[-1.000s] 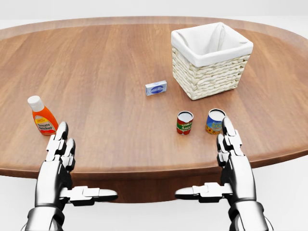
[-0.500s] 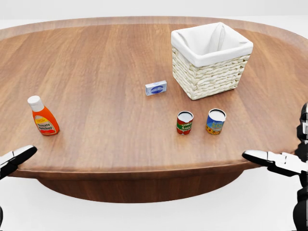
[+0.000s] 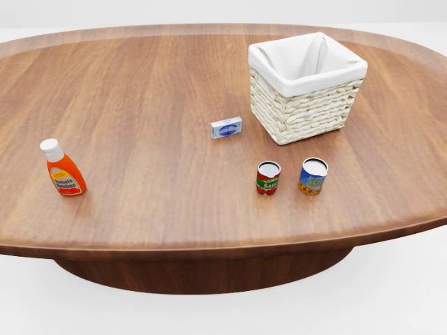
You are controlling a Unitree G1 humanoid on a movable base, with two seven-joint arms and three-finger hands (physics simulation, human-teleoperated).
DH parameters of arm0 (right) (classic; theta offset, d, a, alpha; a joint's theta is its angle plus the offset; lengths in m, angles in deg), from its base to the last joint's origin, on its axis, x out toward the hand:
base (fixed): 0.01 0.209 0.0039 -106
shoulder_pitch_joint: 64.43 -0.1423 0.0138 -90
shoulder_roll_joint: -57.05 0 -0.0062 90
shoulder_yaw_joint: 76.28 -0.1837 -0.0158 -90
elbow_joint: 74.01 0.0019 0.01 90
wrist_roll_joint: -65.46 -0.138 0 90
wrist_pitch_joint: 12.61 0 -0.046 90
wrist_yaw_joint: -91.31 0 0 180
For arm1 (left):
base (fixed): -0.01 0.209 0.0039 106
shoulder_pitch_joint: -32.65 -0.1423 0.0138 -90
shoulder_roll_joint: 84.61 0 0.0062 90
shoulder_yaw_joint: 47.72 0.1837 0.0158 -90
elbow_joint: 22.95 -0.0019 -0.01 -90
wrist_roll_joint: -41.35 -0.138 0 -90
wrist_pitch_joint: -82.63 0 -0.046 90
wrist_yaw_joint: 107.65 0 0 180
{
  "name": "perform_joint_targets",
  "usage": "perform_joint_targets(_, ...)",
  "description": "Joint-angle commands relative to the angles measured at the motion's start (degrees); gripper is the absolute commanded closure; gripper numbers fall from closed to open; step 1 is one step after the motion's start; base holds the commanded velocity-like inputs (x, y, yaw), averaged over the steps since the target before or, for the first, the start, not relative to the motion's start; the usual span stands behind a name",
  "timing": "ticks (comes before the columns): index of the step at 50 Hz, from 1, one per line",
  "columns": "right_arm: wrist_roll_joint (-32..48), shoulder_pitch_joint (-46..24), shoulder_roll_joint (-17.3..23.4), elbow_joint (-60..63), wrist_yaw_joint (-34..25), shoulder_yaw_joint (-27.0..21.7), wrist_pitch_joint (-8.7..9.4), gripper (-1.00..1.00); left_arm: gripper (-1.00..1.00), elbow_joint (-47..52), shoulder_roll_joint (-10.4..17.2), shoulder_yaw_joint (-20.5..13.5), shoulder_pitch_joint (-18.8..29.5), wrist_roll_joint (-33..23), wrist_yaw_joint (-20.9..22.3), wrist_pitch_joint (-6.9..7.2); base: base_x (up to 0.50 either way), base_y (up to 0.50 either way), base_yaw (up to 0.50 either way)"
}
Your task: Pick up the tomato sauce, and put it in the basket.
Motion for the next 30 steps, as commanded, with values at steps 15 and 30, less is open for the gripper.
perform_joint_targets(15, -1.7, 0.2, 0.8, -0.6, 0.0, -1.0, 0.00, -1.00, -1.00, 0.7, 0.2, -0.5, -0.2, 0.7, -0.9, -0.02, 0.00, -0.23, 0.00)
perform_joint_targets(30, -1.7, 0.2, 0.8, -1.4, -0.4, -0.9, 0.00, -1.00, -1.00, -0.5, 0.2, -0.1, 0.2, 0.6, -0.3, -0.68, 0.00, -0.39, 0.00)
